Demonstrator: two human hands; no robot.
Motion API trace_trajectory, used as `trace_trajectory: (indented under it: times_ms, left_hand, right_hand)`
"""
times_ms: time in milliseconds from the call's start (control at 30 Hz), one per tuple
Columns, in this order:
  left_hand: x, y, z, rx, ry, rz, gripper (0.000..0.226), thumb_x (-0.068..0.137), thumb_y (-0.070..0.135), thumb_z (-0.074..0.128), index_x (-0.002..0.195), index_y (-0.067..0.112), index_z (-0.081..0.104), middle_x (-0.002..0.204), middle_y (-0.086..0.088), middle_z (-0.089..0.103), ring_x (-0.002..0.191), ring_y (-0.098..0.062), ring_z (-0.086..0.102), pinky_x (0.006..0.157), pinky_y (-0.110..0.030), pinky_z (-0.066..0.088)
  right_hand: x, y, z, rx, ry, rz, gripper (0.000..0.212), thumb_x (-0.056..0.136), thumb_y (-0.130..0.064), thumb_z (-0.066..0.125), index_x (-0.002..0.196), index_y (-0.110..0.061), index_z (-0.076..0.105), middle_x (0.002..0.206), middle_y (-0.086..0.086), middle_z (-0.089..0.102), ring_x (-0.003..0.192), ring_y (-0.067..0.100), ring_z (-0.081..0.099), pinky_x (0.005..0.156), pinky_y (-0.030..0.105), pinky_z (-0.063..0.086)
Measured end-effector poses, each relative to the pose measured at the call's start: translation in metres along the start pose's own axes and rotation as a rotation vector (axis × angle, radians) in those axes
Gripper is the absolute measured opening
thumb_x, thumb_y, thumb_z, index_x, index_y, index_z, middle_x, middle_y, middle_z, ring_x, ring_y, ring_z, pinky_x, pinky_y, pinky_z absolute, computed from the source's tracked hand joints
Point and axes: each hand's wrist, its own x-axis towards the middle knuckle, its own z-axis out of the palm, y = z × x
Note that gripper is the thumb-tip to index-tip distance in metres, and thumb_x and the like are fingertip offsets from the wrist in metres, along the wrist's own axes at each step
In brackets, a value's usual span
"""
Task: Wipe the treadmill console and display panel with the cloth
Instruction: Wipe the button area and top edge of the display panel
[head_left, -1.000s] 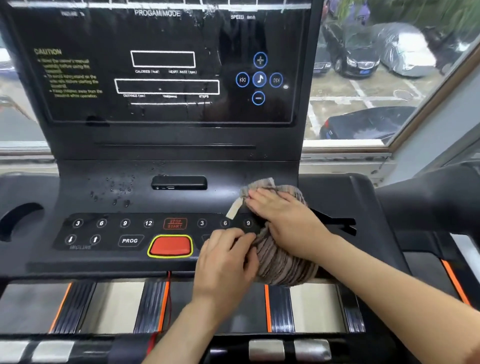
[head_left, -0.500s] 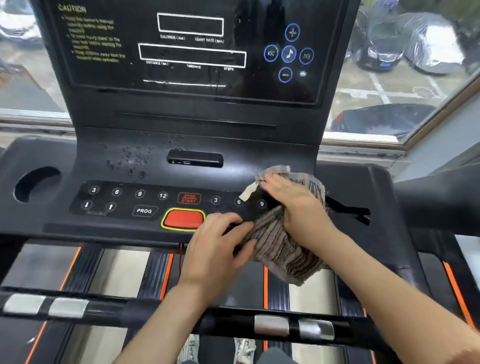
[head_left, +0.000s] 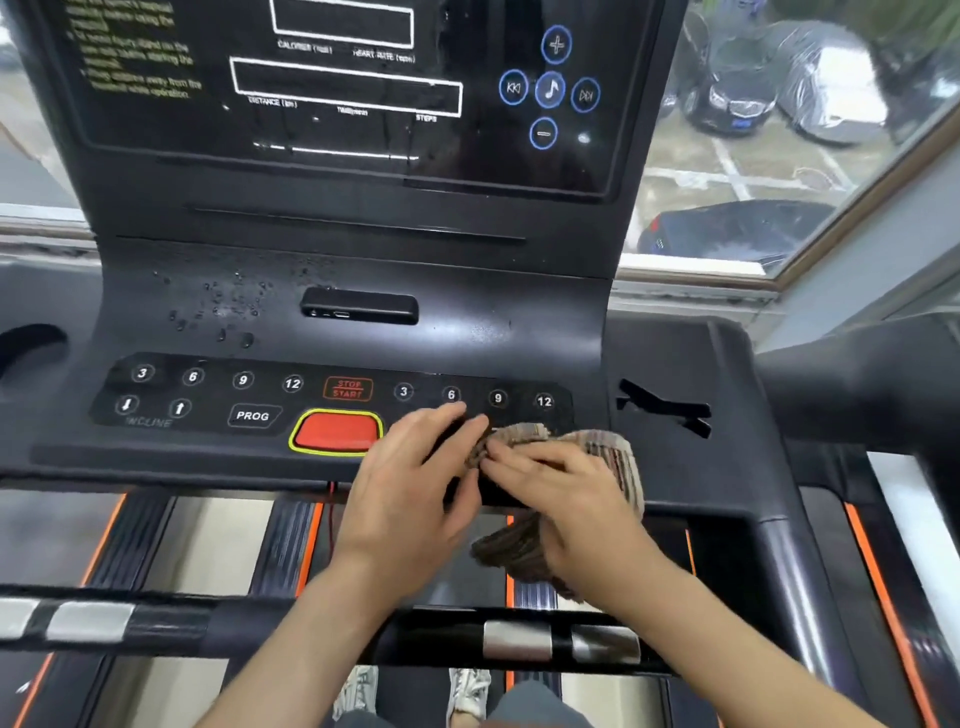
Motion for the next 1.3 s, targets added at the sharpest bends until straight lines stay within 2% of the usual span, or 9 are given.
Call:
trace_trajectory:
  times_ms: [167,267,433,533,700,867,967,1067,1300]
  left_hand:
    - [-0.007,-0.008,0.008,0.026,-0.037,-0.007,0.036,0.089,0.018,0.054,0.122,0.009,0.065,0.129,-0.006,0.057,0.122,-0.028,0.053,0.096,-0.047,0.046]
    - [-0.009,-0.006,0.009,0.022,0.021,-0.009,0.032,0.088,0.016,0.059,0.118,0.006,0.067,0.127,-0.007,0.059,0.120,-0.030,0.054,0.097,-0.046,0.046]
    - [-0.016,-0.015,-0.002,0.001,0.151,-0.070,0.028,0.088,0.016,0.055,0.107,0.004,0.070,0.120,-0.009,0.064,0.112,-0.029,0.057,0.102,-0.032,0.042]
    - [-0.023,-0.039,-0.030,0.016,0.208,-0.213,0.031,0.089,0.021,0.052,0.109,0.005,0.070,0.121,-0.009,0.063,0.113,-0.026,0.055,0.106,-0.022,0.034]
    - [-0.044,-0.108,-0.082,0.212,0.215,-0.524,0.038,0.091,0.023,0.062,0.125,0.007,0.061,0.136,-0.014,0.052,0.127,-0.030,0.045,0.110,-0.032,0.028]
    - [-0.039,-0.145,-0.106,0.241,0.216,-0.513,0.039,0.093,0.020,0.060,0.129,0.005,0.057,0.139,-0.020,0.048,0.129,-0.035,0.040,0.109,-0.042,0.031]
    - [-0.032,-0.165,-0.119,0.207,0.261,-0.577,0.043,0.095,0.025,0.057,0.132,0.005,0.052,0.137,-0.017,0.051,0.127,-0.035,0.042,0.105,-0.044,0.034]
    - [-0.023,-0.177,-0.130,0.180,0.279,-0.626,0.040,0.093,0.030,0.058,0.128,0.011,0.057,0.112,-0.010,0.066,0.108,-0.035,0.055,0.085,-0.044,0.045]
    - [-0.009,-0.203,-0.136,0.153,0.202,-0.519,0.031,0.087,0.032,0.066,0.111,0.013,0.070,0.094,-0.008,0.060,0.093,-0.030,0.058,0.079,-0.038,0.046]
  right_hand:
    - [0.051,0.032,-0.025,-0.107,0.018,0.281,0.070,0.076,-0.029,0.025,0.143,-0.025,0.047,0.149,-0.007,0.044,0.137,0.013,0.034,0.111,0.048,0.031]
    - [0.041,0.005,-0.001,-0.301,-0.022,0.265,0.066,0.087,-0.029,0.024,0.150,-0.013,0.034,0.156,0.003,0.034,0.145,0.019,0.026,0.118,0.044,0.022]
    - [0.029,-0.005,0.016,-0.388,0.012,0.147,0.056,0.096,-0.034,0.031,0.146,-0.010,0.042,0.152,0.005,0.040,0.141,0.019,0.035,0.115,0.037,0.023]
    - [0.034,0.005,0.010,-0.414,0.042,0.284,0.060,0.098,-0.042,0.027,0.149,-0.012,0.035,0.154,0.004,0.036,0.144,0.019,0.030,0.116,0.040,0.022]
    - [0.070,-0.054,0.047,-0.337,0.026,0.322,0.064,0.095,-0.038,0.024,0.148,-0.004,0.034,0.154,0.011,0.035,0.144,0.025,0.028,0.117,0.042,0.019]
    - [0.082,-0.078,0.058,-0.333,-0.027,0.173,0.058,0.093,-0.039,0.033,0.143,-0.011,0.046,0.148,0.005,0.046,0.138,0.020,0.040,0.113,0.037,0.021]
    - [0.052,-0.050,0.032,-0.364,-0.026,0.357,0.061,0.096,-0.045,0.024,0.150,-0.019,0.034,0.156,0.000,0.034,0.144,0.015,0.028,0.117,0.035,0.017]
    - [0.066,-0.067,0.039,-0.373,0.010,0.528,0.069,0.095,-0.049,0.017,0.153,-0.013,0.025,0.159,0.005,0.027,0.148,0.019,0.019,0.119,0.040,0.015]
    - [0.147,-0.161,0.105,-0.286,-0.124,0.237,0.067,0.095,-0.050,0.016,0.153,-0.019,0.027,0.159,-0.003,0.025,0.148,0.014,0.016,0.120,0.039,0.012]
